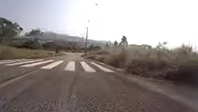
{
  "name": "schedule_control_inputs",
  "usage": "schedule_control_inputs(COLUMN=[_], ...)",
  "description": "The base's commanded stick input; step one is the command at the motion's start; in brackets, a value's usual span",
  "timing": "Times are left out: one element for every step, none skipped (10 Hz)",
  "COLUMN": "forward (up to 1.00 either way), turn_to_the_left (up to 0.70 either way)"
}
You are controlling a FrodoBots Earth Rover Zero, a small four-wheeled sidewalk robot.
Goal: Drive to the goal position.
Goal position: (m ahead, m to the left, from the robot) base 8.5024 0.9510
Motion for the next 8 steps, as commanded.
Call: schedule_control_inputs(forward=[0.85,0.85,0.85,0.85,0.85,0.85,0.85,0.85], turn_to_the_left=[0.25,0.10,0.00,0.00,0.00,0.00,0.00,0.00])
